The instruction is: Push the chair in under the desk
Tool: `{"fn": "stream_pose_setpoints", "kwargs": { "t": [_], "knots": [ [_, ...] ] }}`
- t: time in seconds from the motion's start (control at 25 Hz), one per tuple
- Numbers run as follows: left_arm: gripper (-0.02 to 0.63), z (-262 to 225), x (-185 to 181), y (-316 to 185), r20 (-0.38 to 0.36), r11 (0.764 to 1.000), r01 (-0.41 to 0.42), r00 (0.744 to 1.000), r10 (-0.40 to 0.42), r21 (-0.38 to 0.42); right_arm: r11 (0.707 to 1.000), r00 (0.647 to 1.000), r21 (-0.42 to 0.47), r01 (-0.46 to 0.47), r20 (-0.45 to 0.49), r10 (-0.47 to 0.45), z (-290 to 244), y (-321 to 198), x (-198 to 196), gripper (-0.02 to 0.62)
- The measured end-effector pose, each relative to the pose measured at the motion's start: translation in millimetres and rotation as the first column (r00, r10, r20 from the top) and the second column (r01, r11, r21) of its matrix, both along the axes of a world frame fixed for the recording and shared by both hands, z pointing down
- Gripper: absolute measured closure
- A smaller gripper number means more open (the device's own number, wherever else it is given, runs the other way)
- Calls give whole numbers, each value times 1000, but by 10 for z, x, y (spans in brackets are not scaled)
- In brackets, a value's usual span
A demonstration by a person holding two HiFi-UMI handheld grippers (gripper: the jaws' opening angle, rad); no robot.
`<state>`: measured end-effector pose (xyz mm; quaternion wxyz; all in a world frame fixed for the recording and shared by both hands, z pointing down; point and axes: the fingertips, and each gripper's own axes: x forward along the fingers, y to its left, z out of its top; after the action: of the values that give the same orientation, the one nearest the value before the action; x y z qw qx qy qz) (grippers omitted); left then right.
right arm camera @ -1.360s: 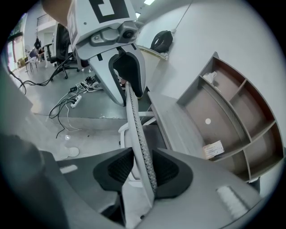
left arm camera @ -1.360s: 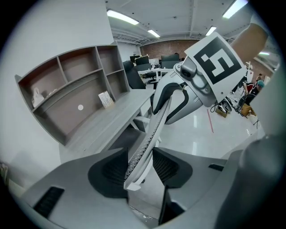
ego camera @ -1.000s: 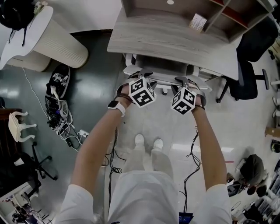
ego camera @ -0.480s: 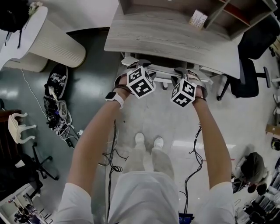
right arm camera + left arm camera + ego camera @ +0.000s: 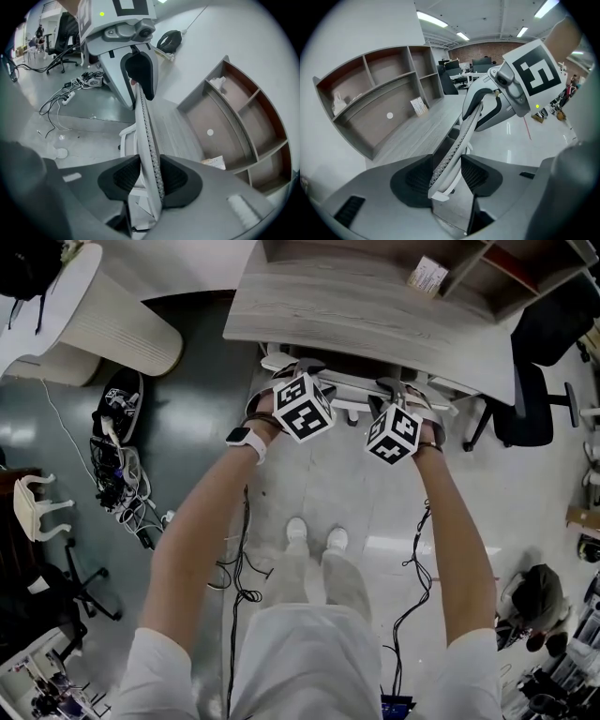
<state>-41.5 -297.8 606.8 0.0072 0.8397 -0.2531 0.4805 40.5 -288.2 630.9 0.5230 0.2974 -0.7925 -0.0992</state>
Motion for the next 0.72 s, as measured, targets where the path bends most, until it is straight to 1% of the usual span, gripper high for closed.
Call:
{"fn": "stream_pose_setpoints", "kwargs": {
  "t": [0.08,0.12,0.16,0.24,0.36,0.44,0.52,0.6,0.68,0.72],
  "knots": [
    [416,-22,2,19,-8,1000,-15,1000,15,-7,1000,1000,1,15,-17,-15,21,26,-14,431],
    [405,-42,-1,31,-8,1000,-21,1000,21,-14,1000,999,-9,25,-26,-25,31,47,-28,391],
    [395,-78,-1,37,-7,1000,-21,1000,21,-13,999,999,-16,28,-26,-29,23,64,-39,377],
    [393,-195,-2,34,-22,1000,-6,1000,6,18,1000,1000,-7,14,4,-14,-60,87,-56,377],
    [393,-362,-49,91,-54,998,23,998,-20,66,998,997,60,11,74,-15,-288,149,-142,377],
    [394,-455,-98,165,-61,995,33,998,-28,90,996,993,93,16,119,-27,-451,217,-191,386],
    [397,-556,-138,260,-88,994,58,995,-50,93,994,989,113,9,148,-26,-595,294,-191,425],
    [431,-668,-153,382,-154,993,103,984,-93,58,991,984,135,-3,177,-22,-729,385,-170,460],
    [434,-800,-149,508,-210,991,132,970,-122,36,987,979,161,-14,202,-19,-856,488,-136,506],
    [440,-864,-150,570,-224,990,137,967,-125,39,985,977,169,-18,211,-18,-910,546,-118,515]
  ]
}}
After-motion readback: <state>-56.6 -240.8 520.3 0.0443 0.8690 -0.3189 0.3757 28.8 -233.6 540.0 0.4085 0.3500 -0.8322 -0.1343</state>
